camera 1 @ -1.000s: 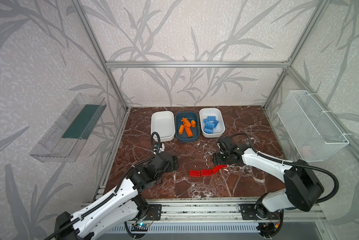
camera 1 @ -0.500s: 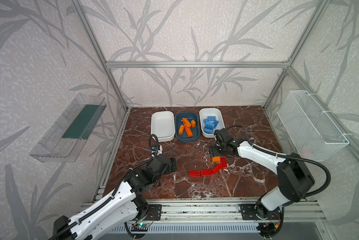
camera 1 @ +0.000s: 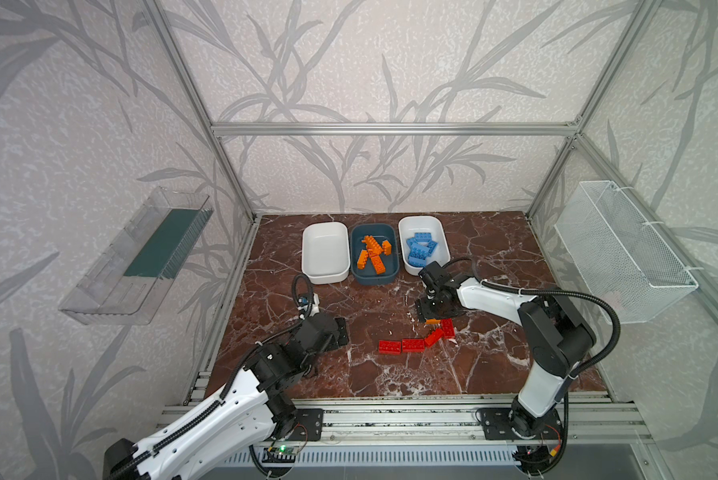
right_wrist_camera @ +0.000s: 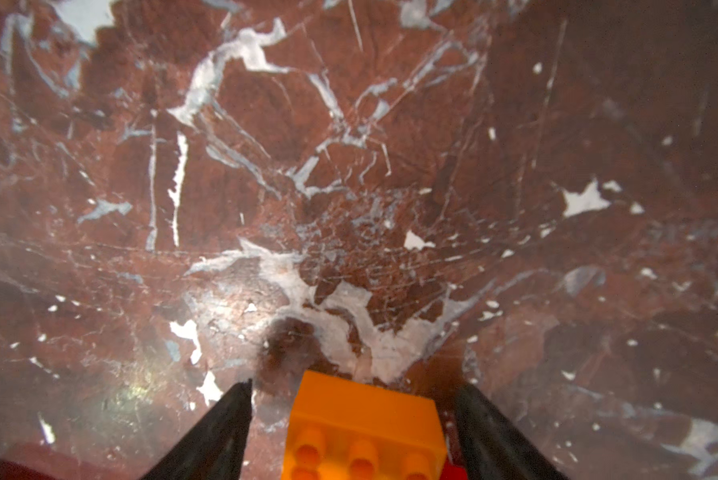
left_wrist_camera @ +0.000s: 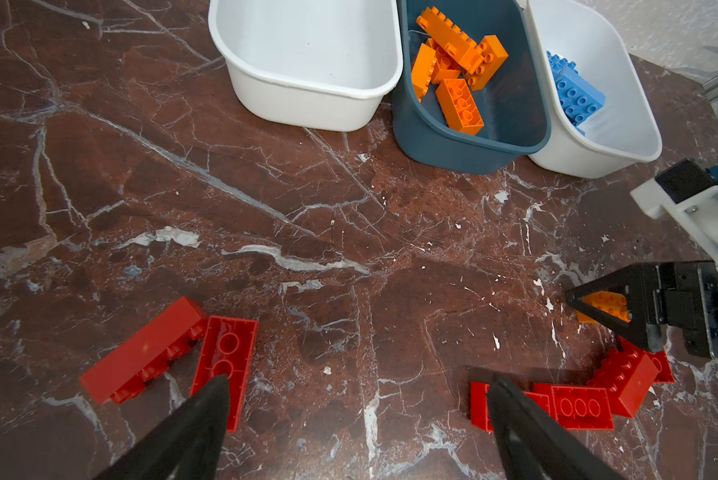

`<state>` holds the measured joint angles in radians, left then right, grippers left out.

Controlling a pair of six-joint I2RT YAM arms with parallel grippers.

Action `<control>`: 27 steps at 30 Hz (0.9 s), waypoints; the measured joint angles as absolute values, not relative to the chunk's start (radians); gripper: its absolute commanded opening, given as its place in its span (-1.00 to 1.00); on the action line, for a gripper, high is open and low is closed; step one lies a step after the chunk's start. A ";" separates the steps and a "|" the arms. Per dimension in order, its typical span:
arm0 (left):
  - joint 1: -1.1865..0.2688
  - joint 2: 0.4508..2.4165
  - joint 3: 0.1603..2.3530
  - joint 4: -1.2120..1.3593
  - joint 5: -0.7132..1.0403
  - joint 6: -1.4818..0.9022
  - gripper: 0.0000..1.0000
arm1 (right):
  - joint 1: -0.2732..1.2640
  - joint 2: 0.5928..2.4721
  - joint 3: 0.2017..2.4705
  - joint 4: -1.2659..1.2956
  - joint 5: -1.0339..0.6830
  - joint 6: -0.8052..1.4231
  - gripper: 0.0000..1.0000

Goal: Sort the legos into containers by color
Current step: 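Carry the orange brick with the right gripper into the teal tub and release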

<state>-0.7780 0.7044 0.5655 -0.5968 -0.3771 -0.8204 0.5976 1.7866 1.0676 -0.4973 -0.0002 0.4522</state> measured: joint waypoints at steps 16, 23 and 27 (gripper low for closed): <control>-0.778 0.679 0.519 -0.590 -0.377 -0.823 0.91 | 0.656 1.787 1.092 -0.572 0.030 0.505 -0.19; -0.778 0.692 0.519 -0.588 -0.377 -0.823 0.91 | 0.659 1.787 1.202 -0.627 0.046 0.497 -0.20; -0.778 0.718 0.519 -0.582 -0.377 -0.823 0.91 | 0.659 1.808 1.278 -0.647 0.051 0.485 -0.22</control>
